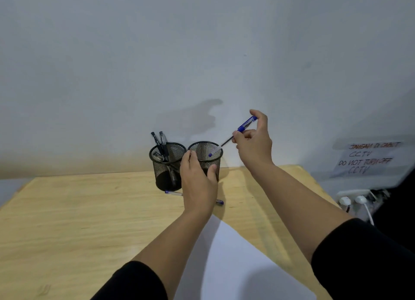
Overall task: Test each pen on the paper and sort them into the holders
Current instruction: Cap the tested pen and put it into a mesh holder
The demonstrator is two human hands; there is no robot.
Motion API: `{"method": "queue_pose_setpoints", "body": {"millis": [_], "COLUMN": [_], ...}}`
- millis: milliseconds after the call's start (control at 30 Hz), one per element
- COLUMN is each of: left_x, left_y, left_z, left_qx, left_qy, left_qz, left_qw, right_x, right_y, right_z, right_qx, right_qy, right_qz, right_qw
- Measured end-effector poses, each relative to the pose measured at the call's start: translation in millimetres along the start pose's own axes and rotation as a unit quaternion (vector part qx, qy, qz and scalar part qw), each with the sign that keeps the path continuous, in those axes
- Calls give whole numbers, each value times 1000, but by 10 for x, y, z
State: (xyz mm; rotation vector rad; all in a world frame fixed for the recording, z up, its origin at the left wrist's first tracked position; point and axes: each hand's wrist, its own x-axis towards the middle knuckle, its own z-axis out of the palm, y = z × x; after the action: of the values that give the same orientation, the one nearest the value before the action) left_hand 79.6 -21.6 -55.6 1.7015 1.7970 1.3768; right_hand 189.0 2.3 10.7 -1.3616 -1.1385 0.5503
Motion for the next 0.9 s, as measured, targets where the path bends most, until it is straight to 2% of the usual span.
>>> {"method": "queue_pose_setpoints", "body": {"millis": [367,600,733,833,900], "left_x": [31,-138,-245,-243,-226], "left_y": [-45,-253,-505,-656,-715], "left_z": [105,-76,-214,-240,-229], "left_qx": [-24,-42,4,54,89], "left_qy": [38,42,-25,-86,-116], "left_qz": [-2,63,96,100,84], "left_qw": [999,996,995,990,986], "right_x": [47,-245,-499,-700,-802], "right_y": [239,403,631,735,770], "right_z": [121,9,-27,-29,-13], "right_qx": [-96,-75,-106,-161,-210], "right_qy": [-87,-62,-90,-168,-211], "right_qz": [-4,56,96,104,79], "right_qw": [992,994,986,967,951]}}
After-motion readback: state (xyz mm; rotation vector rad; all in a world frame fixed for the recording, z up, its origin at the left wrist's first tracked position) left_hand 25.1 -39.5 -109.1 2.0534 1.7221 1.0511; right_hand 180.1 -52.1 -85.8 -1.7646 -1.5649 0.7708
